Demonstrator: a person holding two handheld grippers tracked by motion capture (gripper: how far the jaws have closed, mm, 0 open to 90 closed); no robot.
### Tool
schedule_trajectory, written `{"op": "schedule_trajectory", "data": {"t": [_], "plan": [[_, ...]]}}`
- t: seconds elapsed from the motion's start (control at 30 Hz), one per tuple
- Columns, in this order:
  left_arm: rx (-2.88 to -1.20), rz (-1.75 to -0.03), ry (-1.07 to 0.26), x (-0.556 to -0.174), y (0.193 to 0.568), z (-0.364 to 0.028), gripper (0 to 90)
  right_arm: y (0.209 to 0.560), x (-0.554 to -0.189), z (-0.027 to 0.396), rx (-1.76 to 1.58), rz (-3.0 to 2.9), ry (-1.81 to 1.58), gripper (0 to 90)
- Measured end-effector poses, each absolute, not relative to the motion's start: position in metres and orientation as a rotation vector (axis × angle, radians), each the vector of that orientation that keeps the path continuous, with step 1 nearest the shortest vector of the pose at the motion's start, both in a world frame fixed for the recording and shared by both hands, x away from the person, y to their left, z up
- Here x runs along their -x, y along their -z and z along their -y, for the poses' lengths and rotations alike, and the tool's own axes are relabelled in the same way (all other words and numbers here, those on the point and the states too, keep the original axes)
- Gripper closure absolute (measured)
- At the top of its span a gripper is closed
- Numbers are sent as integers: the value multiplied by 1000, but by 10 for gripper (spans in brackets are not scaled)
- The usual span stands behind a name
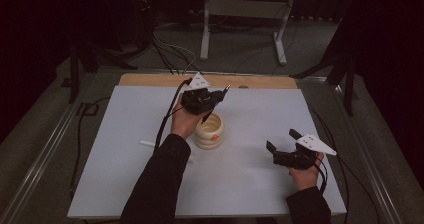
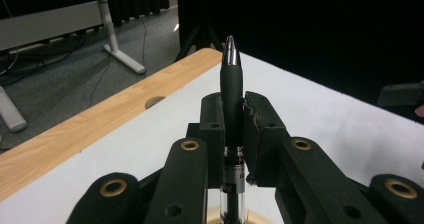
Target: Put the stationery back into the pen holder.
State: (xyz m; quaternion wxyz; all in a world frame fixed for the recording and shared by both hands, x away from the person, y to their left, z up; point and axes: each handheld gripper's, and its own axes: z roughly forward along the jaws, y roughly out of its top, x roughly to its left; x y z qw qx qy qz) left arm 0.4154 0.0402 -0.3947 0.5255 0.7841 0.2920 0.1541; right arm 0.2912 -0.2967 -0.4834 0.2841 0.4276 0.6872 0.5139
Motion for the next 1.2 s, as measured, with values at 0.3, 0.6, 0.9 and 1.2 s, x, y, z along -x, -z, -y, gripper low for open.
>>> {"op": "schedule_trajectory", "data": {"t": [0.3,0.6,0.9,1.2], "plan": [[-1888,-709,-365,-420,403,-35,803,483,-291,298,-1145,-1837,-1375,0],[-1908,-722,-349,-419,415,-38,800,483,-291,297,-1140,-1838,-1371,0],[-1901,-756,-335,-414,428,-52,798,484,-291,297,-1140,-1840,-1369,0],[-1886,-783,-317,-409,439,-60,794,484,-291,296,-1137,-1846,-1367,0]]}}
